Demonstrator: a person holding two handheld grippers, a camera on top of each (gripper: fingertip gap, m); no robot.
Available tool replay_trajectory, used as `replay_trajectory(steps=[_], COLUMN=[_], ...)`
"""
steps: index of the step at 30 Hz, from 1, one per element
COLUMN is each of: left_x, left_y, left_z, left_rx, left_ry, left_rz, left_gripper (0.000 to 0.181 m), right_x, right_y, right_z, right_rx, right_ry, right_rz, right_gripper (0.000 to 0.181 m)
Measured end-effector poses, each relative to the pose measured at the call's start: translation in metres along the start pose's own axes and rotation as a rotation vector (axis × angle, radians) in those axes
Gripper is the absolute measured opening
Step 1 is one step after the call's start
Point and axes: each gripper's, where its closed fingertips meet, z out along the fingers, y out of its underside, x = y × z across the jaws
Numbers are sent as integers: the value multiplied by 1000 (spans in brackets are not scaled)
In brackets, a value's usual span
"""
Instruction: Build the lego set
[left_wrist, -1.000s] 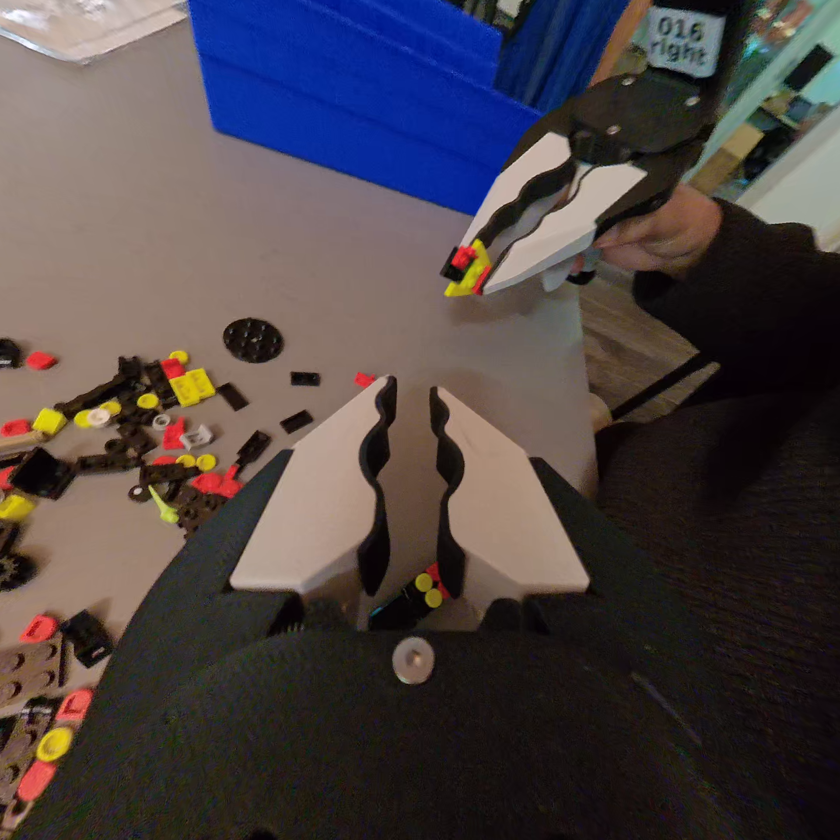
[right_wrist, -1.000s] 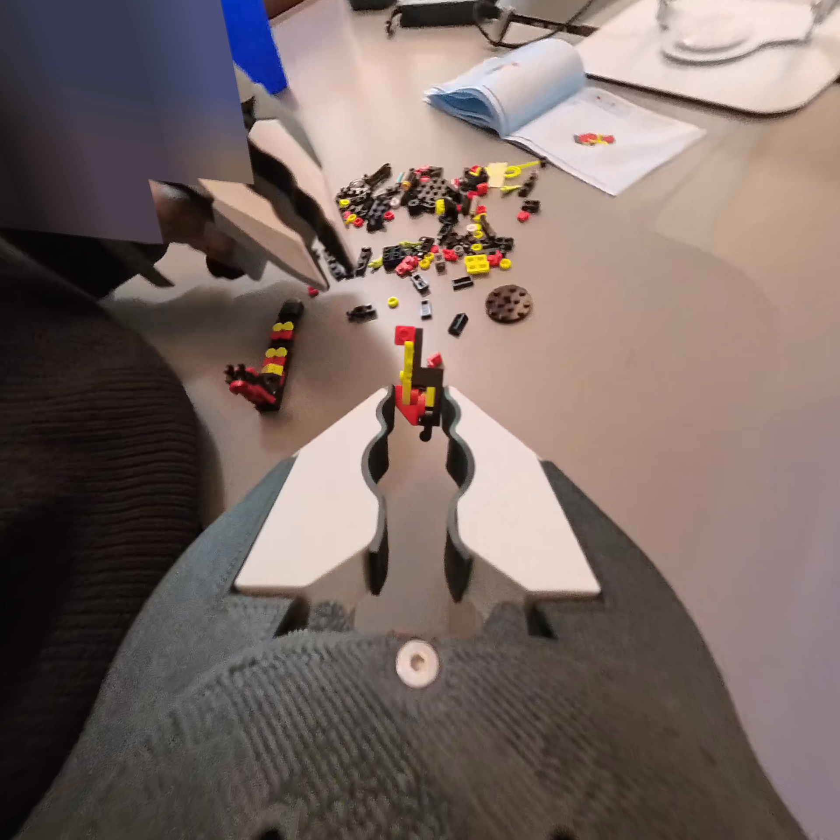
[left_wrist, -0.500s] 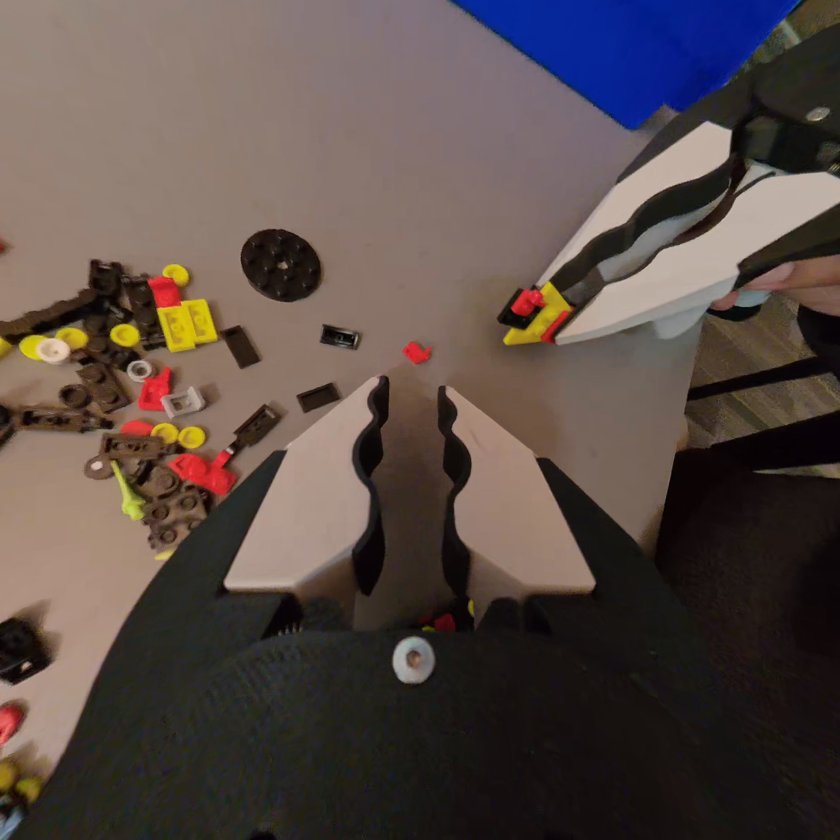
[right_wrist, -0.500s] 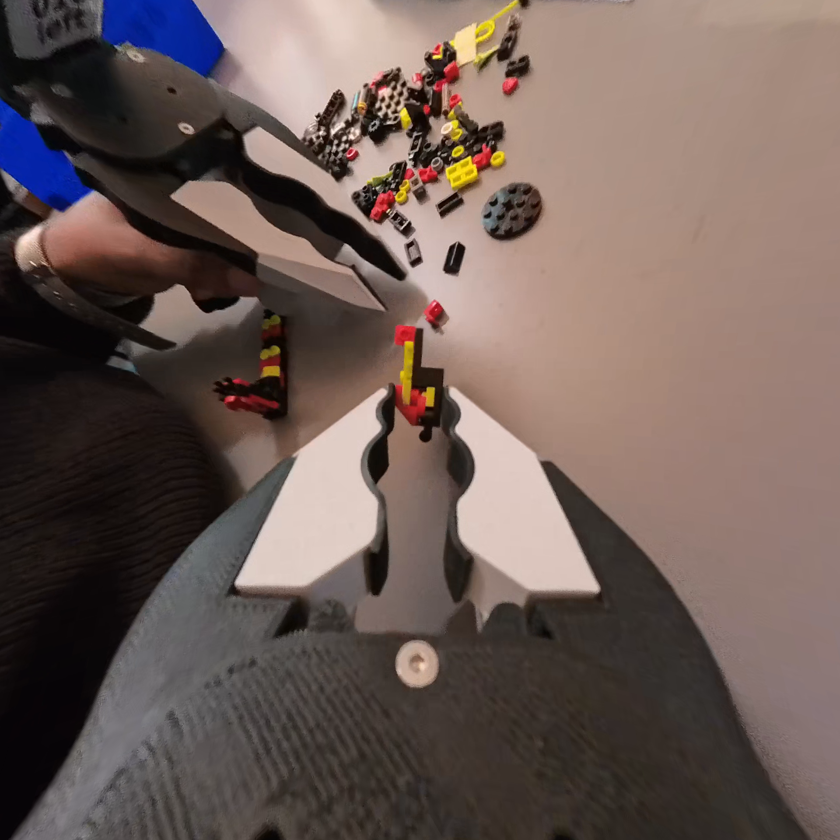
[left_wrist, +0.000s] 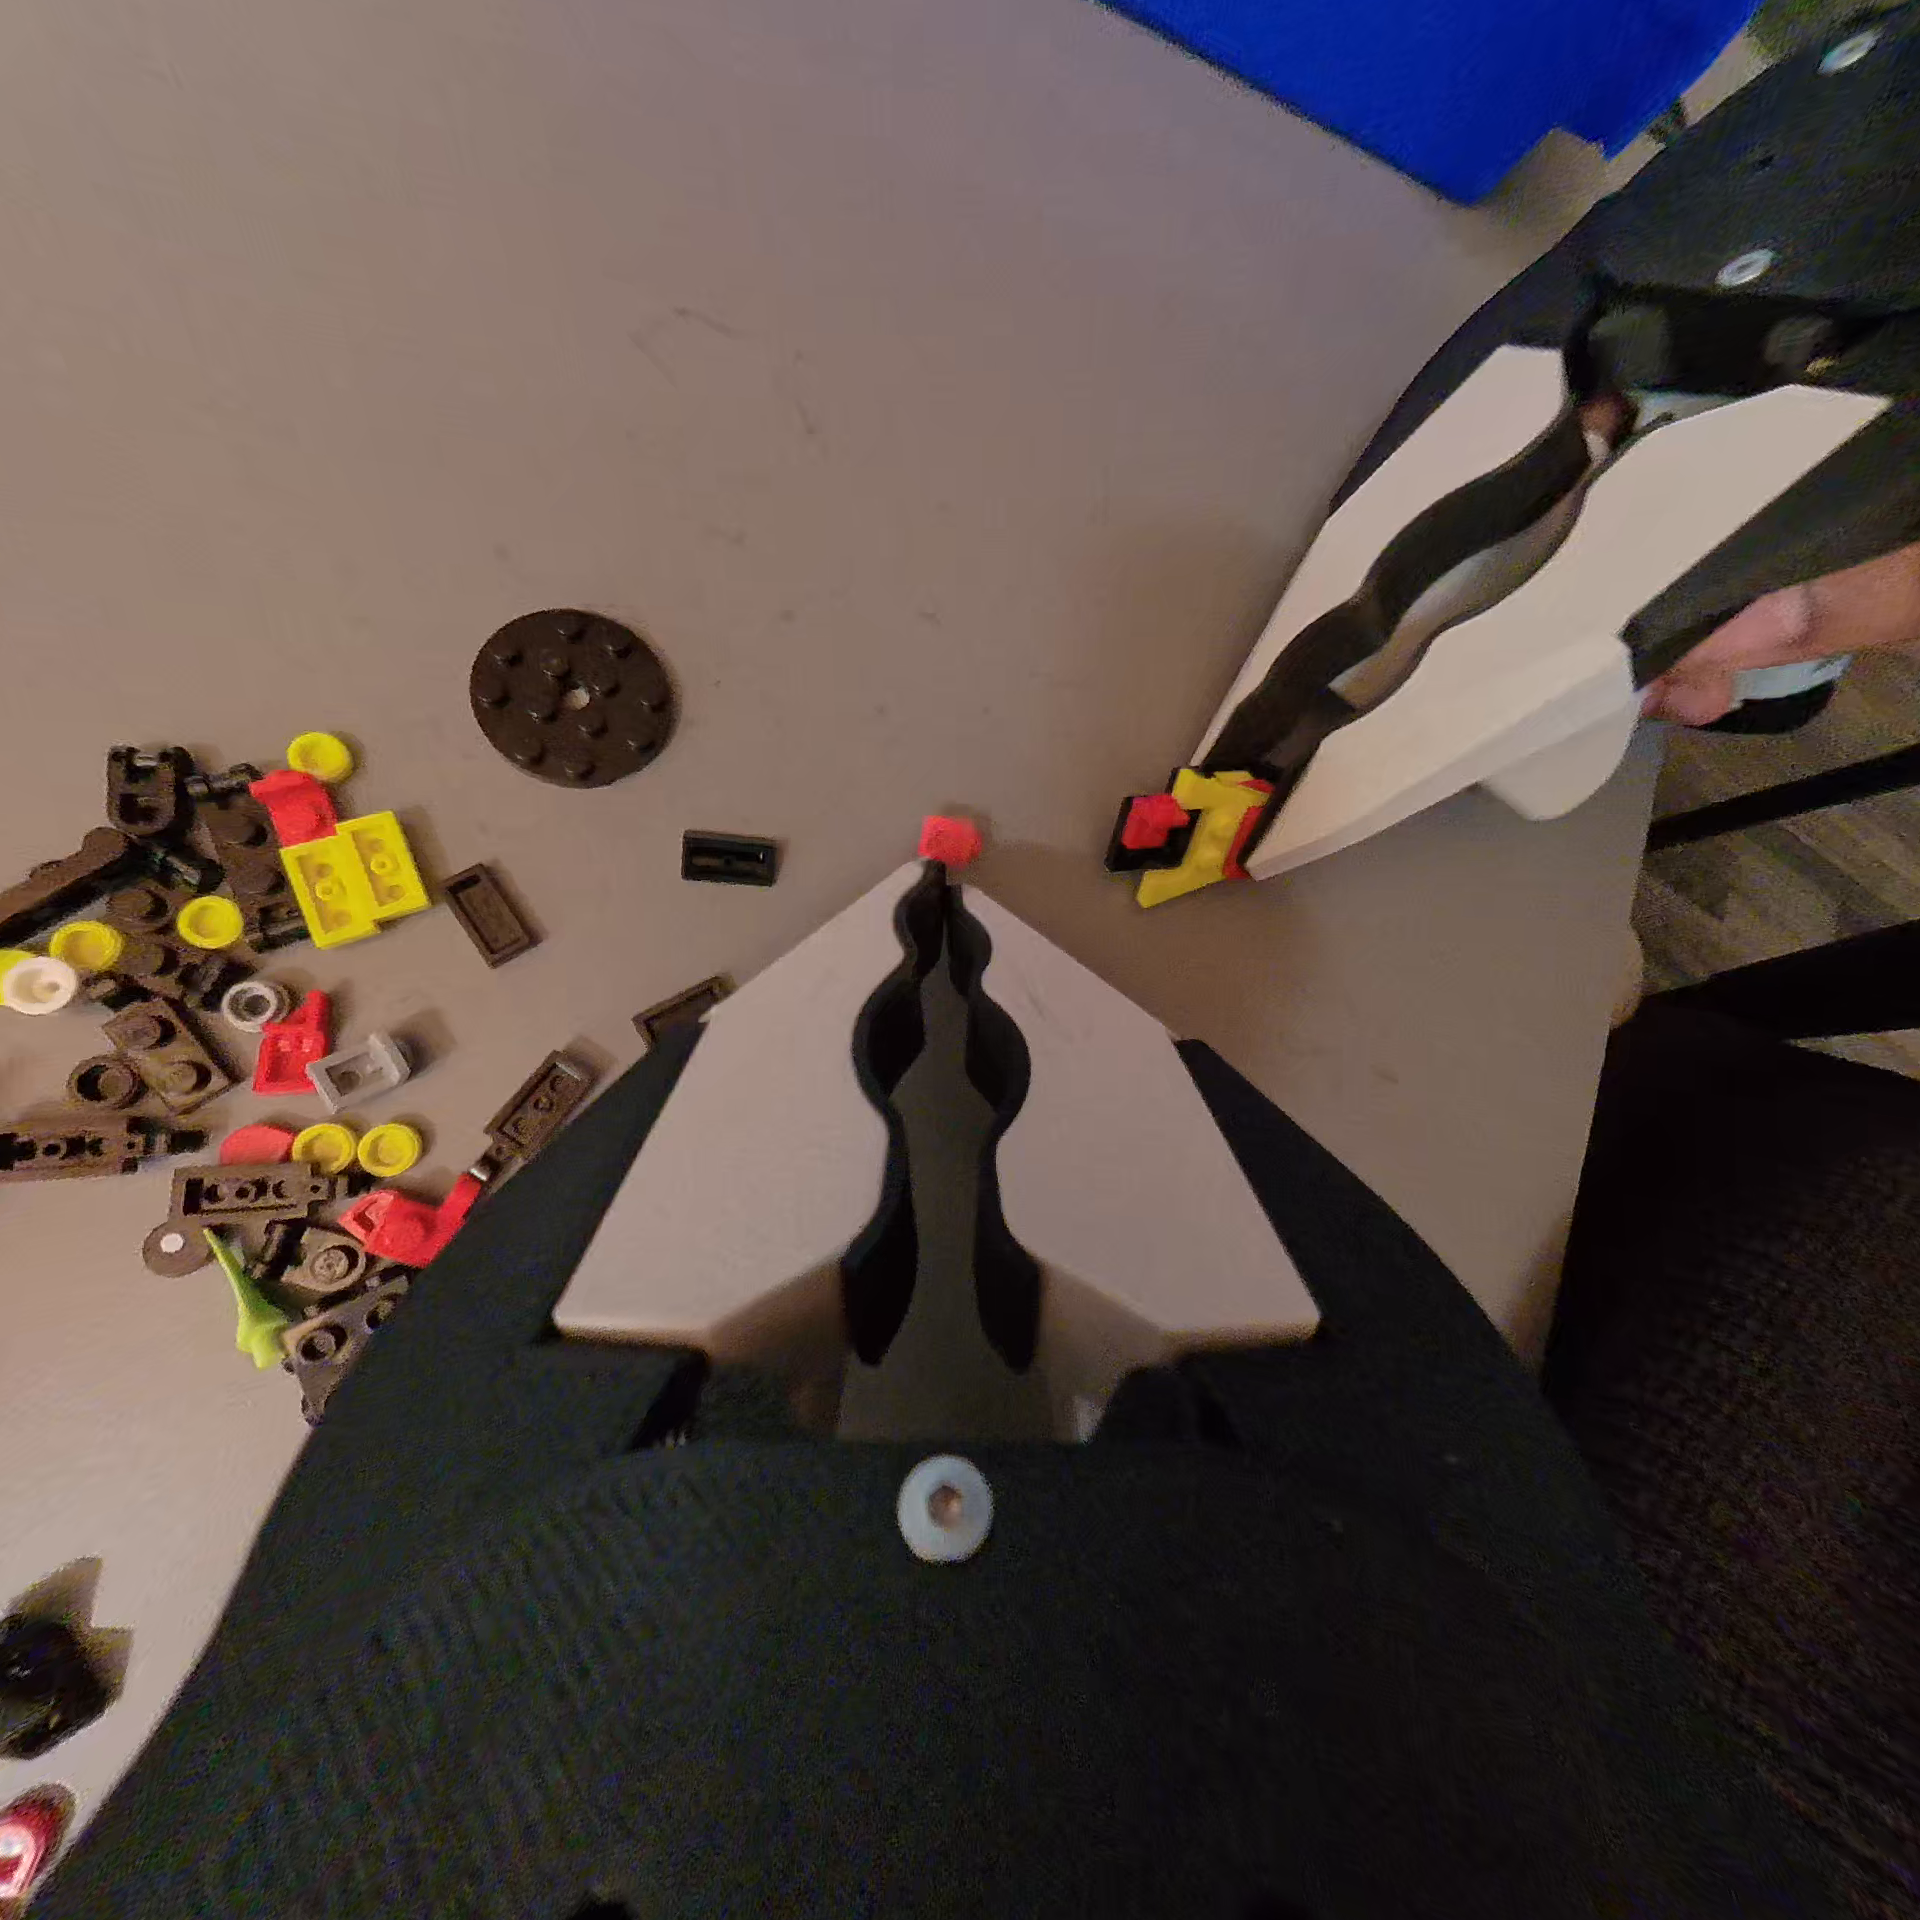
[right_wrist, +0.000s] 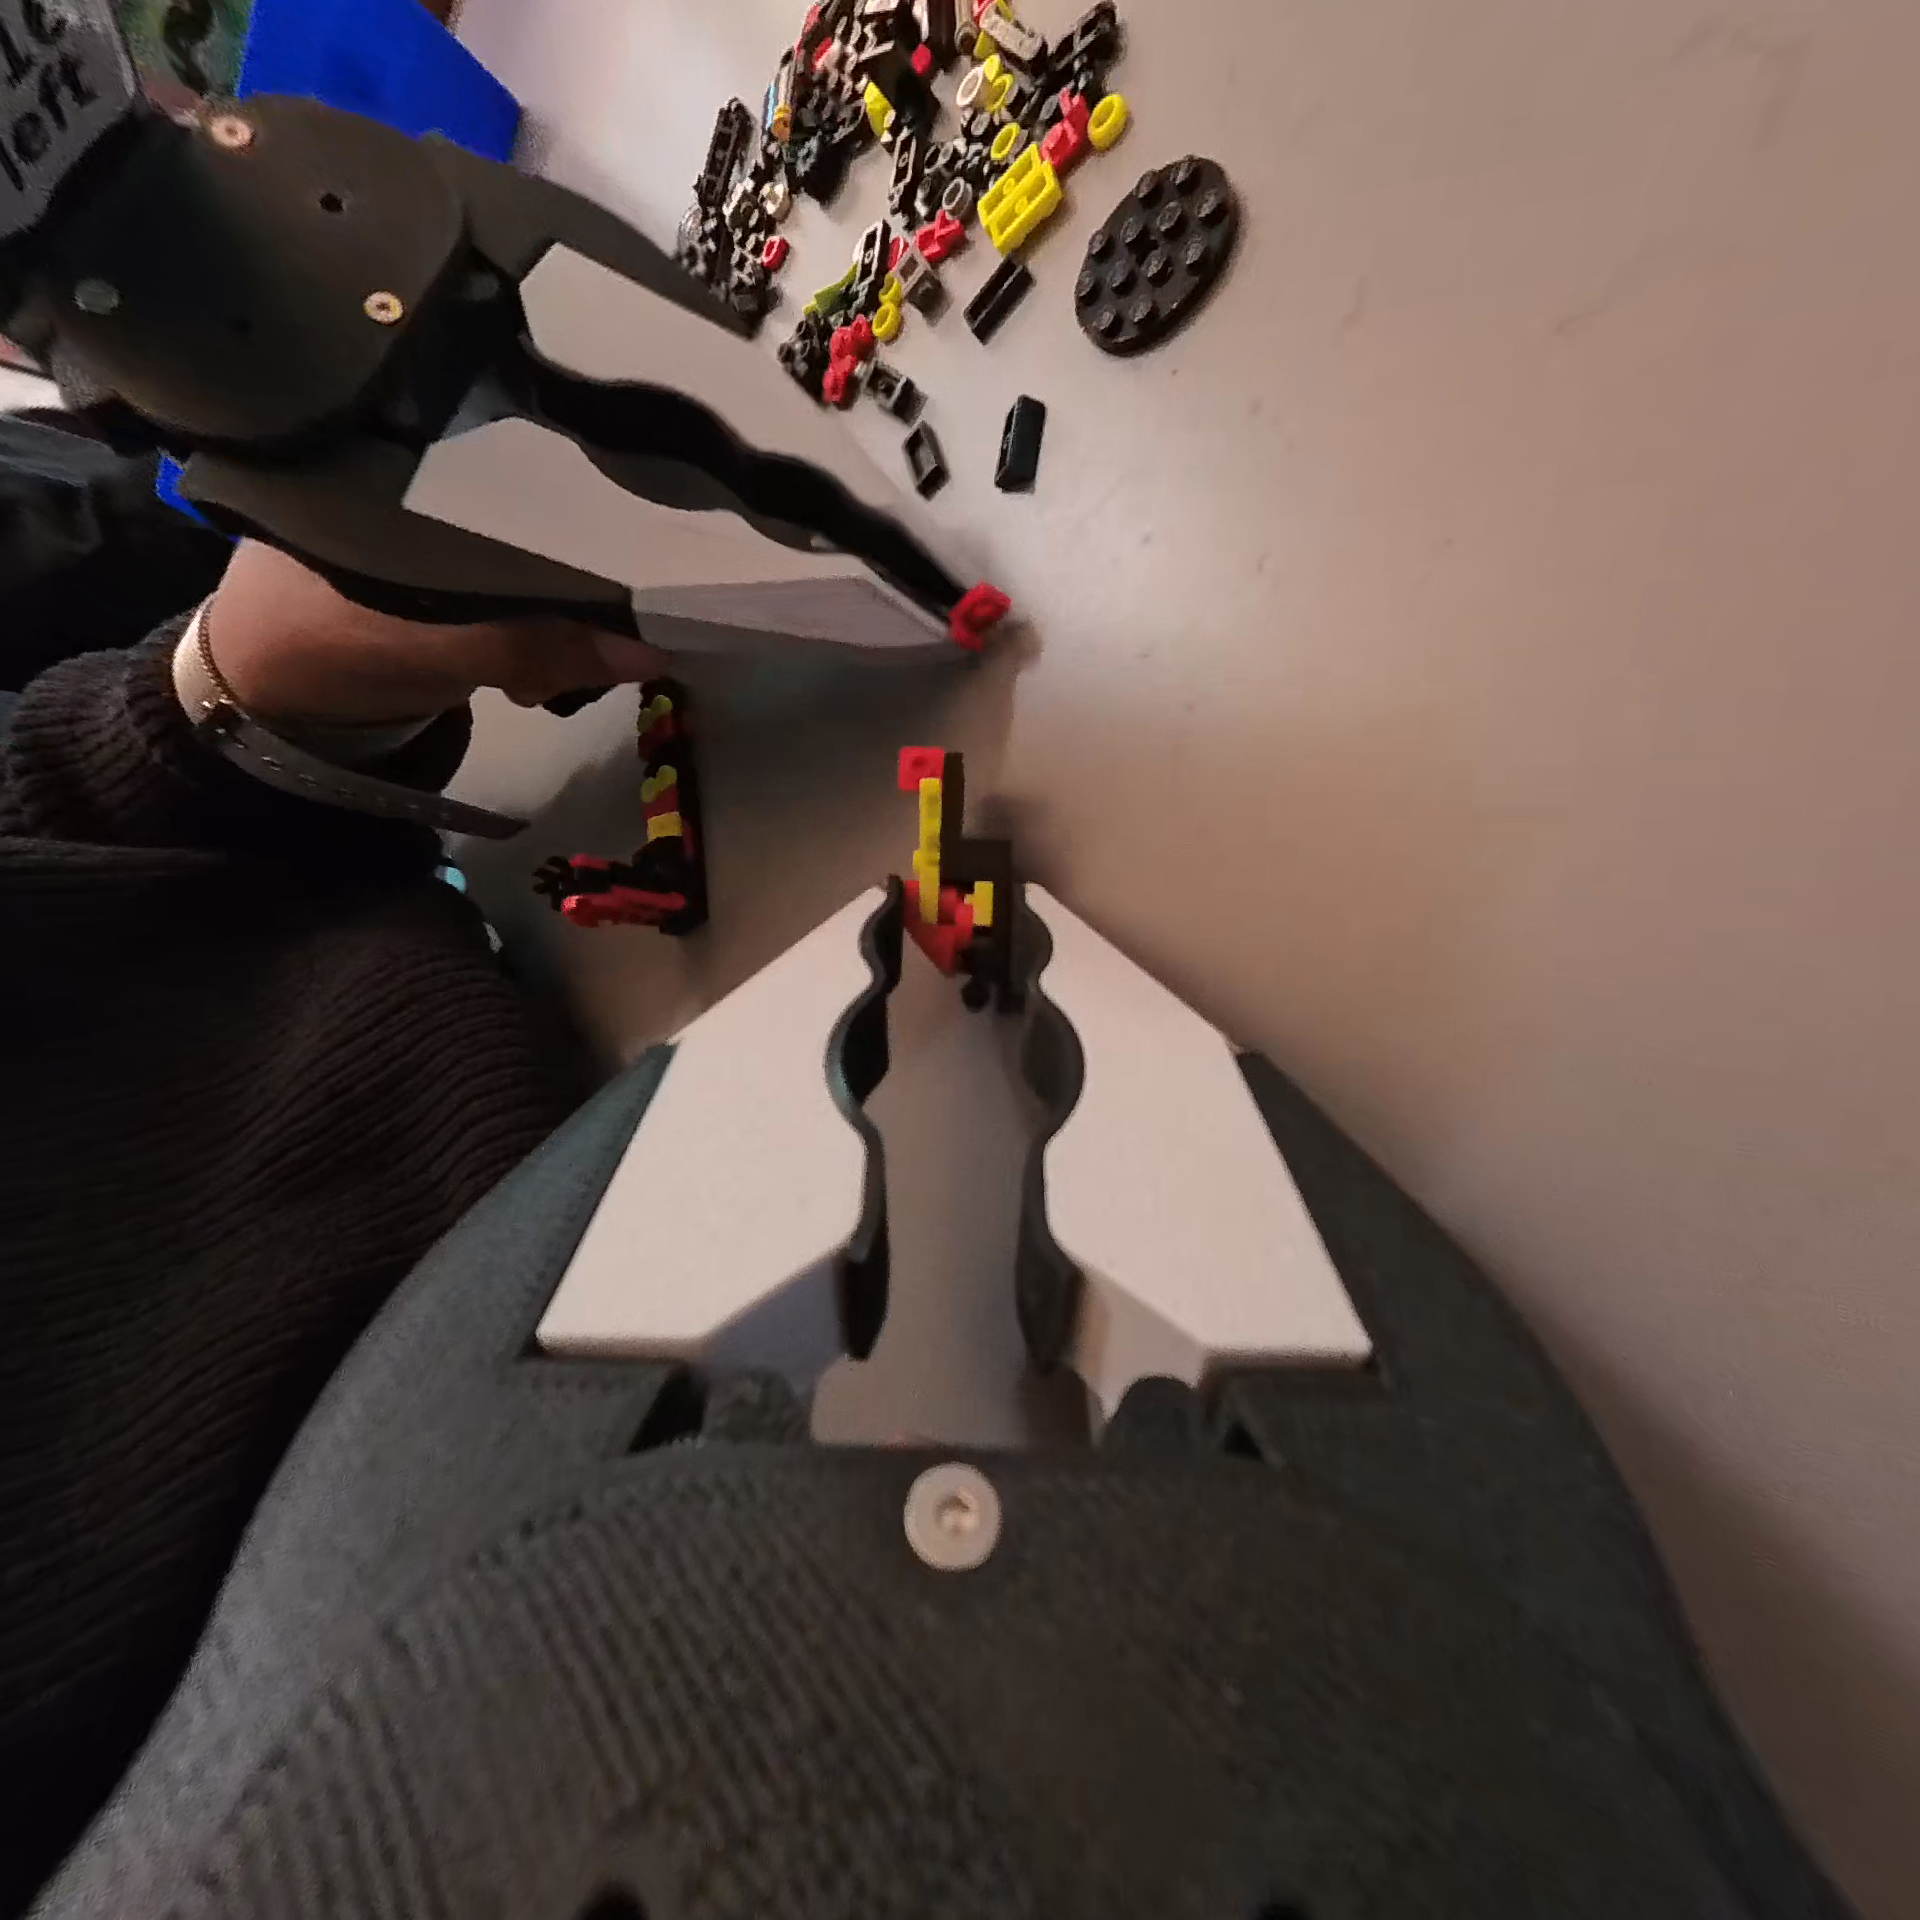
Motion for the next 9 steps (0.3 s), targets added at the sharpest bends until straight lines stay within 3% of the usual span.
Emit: replay_trajectory(steps=[1, 9], left_x=[1, -1], left_y=[-2, -1], left_z=[-2, -9], left_rx=[14, 58], left_ry=[11, 67], left_rz=[-6, -59], left_gripper=[0, 0], right_x=[1, -3], right_y=[0, -11], right_z=[-1, -12], right_rx=[2, 32], right_ry=[-6, -154], right_rz=[10, 139], right_gripper=[19, 24])
